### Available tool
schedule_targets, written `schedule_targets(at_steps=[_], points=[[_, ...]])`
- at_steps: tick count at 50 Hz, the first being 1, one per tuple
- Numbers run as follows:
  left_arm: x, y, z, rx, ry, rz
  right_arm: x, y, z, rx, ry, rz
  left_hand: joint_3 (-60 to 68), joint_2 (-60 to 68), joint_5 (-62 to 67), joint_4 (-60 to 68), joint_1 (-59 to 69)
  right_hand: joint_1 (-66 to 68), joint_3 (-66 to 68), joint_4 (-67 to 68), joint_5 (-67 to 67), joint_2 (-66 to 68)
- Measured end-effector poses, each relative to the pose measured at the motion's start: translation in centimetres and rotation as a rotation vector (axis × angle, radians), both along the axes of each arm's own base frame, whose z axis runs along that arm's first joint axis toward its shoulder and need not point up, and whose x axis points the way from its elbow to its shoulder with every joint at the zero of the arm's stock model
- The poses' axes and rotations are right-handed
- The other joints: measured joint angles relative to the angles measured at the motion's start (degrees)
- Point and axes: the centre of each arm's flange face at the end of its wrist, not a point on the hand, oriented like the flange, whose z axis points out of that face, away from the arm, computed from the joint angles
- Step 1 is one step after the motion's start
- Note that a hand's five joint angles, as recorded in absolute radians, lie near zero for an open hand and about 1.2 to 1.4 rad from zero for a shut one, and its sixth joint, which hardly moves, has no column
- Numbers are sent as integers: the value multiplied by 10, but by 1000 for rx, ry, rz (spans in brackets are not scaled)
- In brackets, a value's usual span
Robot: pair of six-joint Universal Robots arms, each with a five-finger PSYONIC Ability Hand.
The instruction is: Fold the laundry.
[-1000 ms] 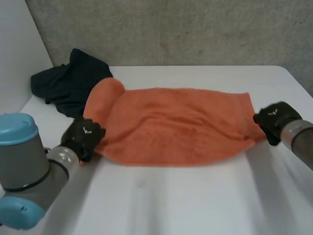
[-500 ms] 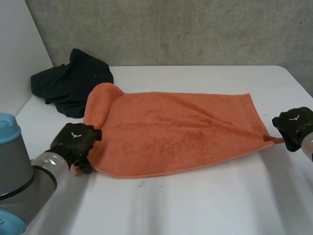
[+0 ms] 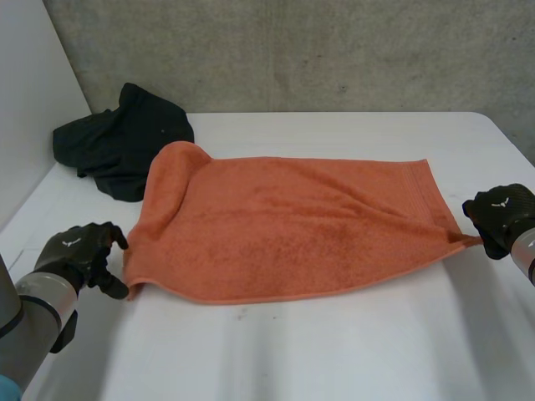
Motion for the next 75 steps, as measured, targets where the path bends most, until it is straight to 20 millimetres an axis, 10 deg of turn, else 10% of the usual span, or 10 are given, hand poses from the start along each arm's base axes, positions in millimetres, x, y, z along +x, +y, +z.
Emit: schedule_targets(at_steps=[75], points=[[-45, -33, -27, 51, -19, -56, 4, 12, -13, 30, 2, 15, -6, -4, -18, -14, 5, 0, 0, 0, 0, 0]])
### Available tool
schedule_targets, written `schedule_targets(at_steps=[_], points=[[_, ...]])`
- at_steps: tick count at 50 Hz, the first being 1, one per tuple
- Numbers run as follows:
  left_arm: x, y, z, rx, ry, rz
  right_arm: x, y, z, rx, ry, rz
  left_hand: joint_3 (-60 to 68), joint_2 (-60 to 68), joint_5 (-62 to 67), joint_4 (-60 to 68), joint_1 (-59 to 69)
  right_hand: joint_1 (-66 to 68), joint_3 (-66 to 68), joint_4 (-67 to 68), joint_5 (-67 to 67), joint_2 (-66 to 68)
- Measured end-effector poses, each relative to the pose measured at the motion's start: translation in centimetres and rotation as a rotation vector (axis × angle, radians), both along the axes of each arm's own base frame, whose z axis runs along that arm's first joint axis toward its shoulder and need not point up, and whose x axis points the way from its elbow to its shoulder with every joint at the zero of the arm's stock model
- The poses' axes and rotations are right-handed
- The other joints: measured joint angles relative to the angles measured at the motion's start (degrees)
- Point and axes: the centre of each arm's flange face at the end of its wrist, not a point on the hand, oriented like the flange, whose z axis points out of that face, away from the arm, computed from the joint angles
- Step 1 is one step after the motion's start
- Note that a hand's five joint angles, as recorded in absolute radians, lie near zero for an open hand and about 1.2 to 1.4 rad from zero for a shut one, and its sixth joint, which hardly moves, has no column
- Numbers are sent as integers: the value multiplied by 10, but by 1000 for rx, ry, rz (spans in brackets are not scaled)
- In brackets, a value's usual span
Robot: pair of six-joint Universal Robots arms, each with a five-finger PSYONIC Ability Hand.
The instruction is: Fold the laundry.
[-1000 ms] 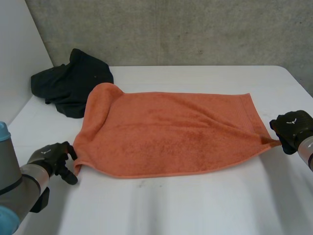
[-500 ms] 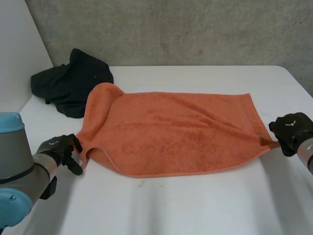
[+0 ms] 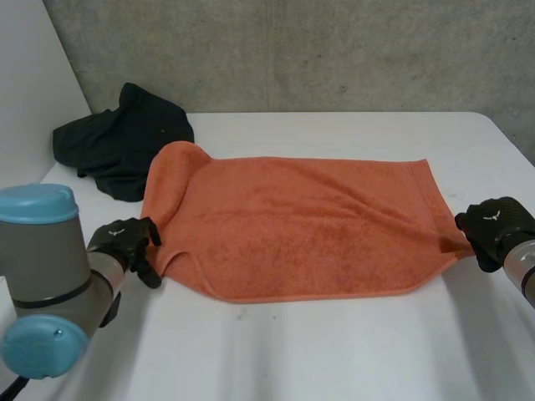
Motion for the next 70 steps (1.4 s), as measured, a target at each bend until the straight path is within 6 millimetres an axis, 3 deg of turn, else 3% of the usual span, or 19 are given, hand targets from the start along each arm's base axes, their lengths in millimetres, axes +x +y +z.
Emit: schedule_targets(at_steps=[20, 39, 48, 49, 50, 60, 64, 70], points=[[-16, -6, -13, -36, -17, -18, 0, 2, -2, 8, 4, 3, 6, 6, 16, 10, 3, 0, 0, 0, 0, 0], [-5, -20, -13, -177, -229, 27, 0, 2, -2, 6, 8, 2, 82, 82, 89, 89, 72, 0, 0, 0, 0, 0], [7, -20, -9, -176, -246, 51, 0, 2, -1, 5, 9, 5, 197, 199, 203, 205, 202, 0, 0, 0, 0, 0], [8, -20, -9, -175, -246, 53, 0, 2, -1, 6, 9, 5, 321, 328, 326, 330, 326, 0, 0, 0, 0, 0], [9, -21, -9, -174, -246, 55, 0, 2, -1, 6, 9, 6, 356, 359, 360, 367, 350, 0, 0, 0, 0, 0], [7, -15, -11, -152, -274, 6, 0, 2, 1, 5, 12, 8, 380, 383, 367, 392, 350, 0, 0, 0, 0, 0], [7, -7, -3, -142, -281, -31, -1, 2, 6, 4, 36, 12, 380, 383, 367, 392, 350, 0, 0, 0, 0, 0], [15, 10, 29, -142, -315, -90, -4, 16, 28, 39, 152, 57, 380, 384, 367, 392, 350, 0, 0, 0, 0, 0]])
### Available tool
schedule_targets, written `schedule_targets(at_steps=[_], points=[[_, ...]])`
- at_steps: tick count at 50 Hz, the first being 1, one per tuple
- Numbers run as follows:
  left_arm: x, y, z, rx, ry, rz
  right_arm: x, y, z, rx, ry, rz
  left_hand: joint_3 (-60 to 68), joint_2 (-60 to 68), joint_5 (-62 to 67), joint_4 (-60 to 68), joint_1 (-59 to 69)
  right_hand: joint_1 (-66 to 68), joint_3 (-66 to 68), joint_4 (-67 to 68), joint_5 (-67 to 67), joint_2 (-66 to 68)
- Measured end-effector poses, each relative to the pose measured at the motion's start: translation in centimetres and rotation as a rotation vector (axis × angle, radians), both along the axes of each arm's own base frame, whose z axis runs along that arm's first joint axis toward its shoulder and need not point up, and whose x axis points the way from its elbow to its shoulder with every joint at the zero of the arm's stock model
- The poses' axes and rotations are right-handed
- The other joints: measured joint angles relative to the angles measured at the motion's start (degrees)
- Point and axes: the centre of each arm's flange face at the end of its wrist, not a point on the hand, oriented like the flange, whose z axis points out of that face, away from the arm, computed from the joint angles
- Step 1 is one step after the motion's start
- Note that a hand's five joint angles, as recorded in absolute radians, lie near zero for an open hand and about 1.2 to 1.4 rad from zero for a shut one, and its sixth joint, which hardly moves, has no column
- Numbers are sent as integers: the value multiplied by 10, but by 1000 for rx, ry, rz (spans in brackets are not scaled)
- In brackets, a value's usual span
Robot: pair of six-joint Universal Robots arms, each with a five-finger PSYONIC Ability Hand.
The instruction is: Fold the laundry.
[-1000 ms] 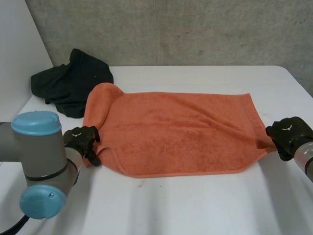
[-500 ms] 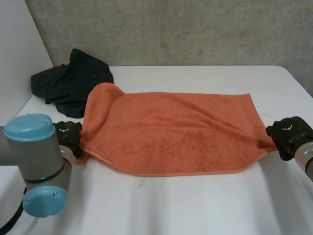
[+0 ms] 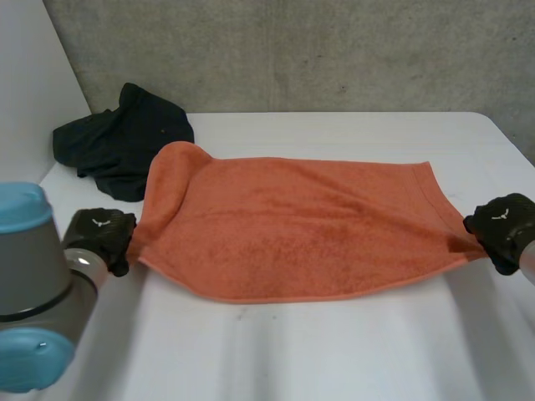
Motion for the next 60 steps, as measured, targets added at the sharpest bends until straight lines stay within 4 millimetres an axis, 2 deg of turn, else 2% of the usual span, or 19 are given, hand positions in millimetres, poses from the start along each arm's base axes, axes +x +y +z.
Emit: schedule_targets(at_steps=[5, 9, 10, 15, 19, 22, 25, 26, 28, 29, 32, 34, 40, 43, 45, 52, 58, 59, 60], points=[[11, 22, 22, 36, -146, -67, -8, 16, 23, 56, 101, 27, 0, 0, 0, 0, 0, 0, 0, 0, 0, 0], [17, 38, 28, 82, -247, -116, -16, 25, 33, 97, 144, 28, 0, 0, 0, 2, 0, 0, 0, 0, 0, 0], [22, 60, 33, 149, -351, -178, -26, 36, 42, 153, 188, 36, 0, 0, 0, 2, 0, 0, 0, 0, 0, 0], [26, 94, 37, 228, -445, -275, -37, 48, 50, 222, 206, 65, 0, 0, 0, 2, 0, 0, 0, 0, 0, 0], [25, 107, 37, 246, -474, -327, -46, 50, 52, 250, 178, 81, 0, 0, 0, 2, 0, 0, 0, 0, 0, 0], [23, 106, 38, 237, -480, -339, -50, 47, 51, 252, 159, 84, 0, 0, 0, 2, 0, 0, 0, 0, 0, 0], [19, 93, 36, 206, -478, -339, -53, 38, 44, 249, 139, 88, 1, 1, 0, 2, 0, 0, 0, 0, 0, 0], [13, 77, 32, 170, -472, -332, -54, 27, 36, 241, 128, 86, 2, 1, 0, 2, 0, 0, 0, 0, 0, 0], [12, 72, 31, 161, -470, -329, -54, 24, 34, 238, 126, 84, 2, 1, 0, 2, 0, 0, 0, 0, 0, 0], [5, 52, 26, 118, -462, -318, -52, 10, 24, 219, 116, 75, 2, 1, 0, 2, 0, 0, 0, 0, 0, 0], [-4, 26, 19, 58, -450, -304, -46, -6, 13, 186, 113, 58, 2, 1, 0, 3, 0, 0, 0, 0, 0, 0], [-15, -6, 11, -16, -437, -287, -37, -24, 4, 137, 128, 33, 3, 2, 0, 3, 0, 0, 0, 0, 0, 0], [-38, -66, -8, -159, -412, -256, -14, -63, -11, 5, 181, -9, 3, 2, 0, 3, 0, 0, 0, 0, 0, 0], [-44, -82, -14, -198, -407, -248, -7, -75, -14, -39, 192, -15, 3, 2, 0, 3, 0, 0, 0, 0, 0, 0], [-53, -106, -22, -269, -396, -234, 1, -93, -19, -101, 201, -16, 3, 2, 0, 3, 0, 0, 0, 0, 0, 0], [-69, -144, -37, -415, -376, -212, 24, -134, -30, -229, 203, 4, 3, 2, 0, 3, 0, 0, 0, 0, 0, 0], [-75, -159, -49, -462, -388, -213, 30, -155, -39, -275, 210, -12, 3, 2, 0, 3, 0, -5, -1, -1, -2, -1], [-78, -162, -54, -476, -391, -222, 31, -158, -41, -281, 212, -21, -151, -154, -152, -152, -179, -5, -1, -1, -2, -1], [-78, -162, -54, -476, -391, -222, 31, -158, -41, -281, 212, -21, -151, -154, -152, -152, -179, -5, -1, -1, -2, -1]])
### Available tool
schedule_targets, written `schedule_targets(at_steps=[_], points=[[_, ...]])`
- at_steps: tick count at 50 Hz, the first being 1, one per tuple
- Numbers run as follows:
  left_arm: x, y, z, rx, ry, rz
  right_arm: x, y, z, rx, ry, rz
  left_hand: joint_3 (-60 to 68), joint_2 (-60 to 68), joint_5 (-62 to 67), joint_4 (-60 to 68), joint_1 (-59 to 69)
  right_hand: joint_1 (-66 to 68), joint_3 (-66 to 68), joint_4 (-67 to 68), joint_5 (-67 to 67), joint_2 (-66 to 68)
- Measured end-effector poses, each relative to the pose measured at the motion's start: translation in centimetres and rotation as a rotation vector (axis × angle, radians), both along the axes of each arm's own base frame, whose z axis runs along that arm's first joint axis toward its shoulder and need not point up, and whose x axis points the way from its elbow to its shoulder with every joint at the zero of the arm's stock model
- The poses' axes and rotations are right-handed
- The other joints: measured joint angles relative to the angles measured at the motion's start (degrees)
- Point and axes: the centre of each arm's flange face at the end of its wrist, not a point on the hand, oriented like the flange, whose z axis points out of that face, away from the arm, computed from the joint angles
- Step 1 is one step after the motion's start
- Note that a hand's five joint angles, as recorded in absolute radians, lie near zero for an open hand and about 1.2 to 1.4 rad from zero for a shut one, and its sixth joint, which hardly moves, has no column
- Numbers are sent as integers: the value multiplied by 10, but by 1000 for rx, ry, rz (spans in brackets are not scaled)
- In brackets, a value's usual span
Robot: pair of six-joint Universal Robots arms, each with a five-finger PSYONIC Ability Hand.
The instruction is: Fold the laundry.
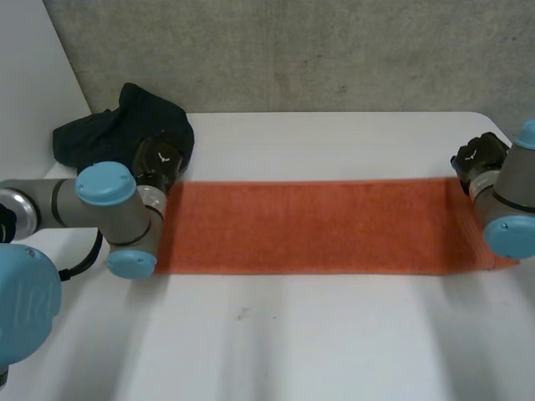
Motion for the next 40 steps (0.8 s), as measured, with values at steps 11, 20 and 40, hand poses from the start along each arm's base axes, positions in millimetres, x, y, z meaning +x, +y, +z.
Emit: schedule_targets(at_steps=[11, 20, 40], points=[[-14, 24, 21, -146, 47, -95, 5, 14, 48, -83, -169, -87, -410, -414, -379, -417, -366, -445, -553, -545, -534, -545], [9, 77, 66, -77, 200, -98, -22, 72, 82, 50, -395, -18, -410, -414, -379, -417, -366, -445, -553, -545, -534, -545], [36, 142, 54, 340, 499, -40, -76, 98, -2, 258, -496, -18, -410, -414, -379, -417, -366, -307, -379, -384, -385, -379]])
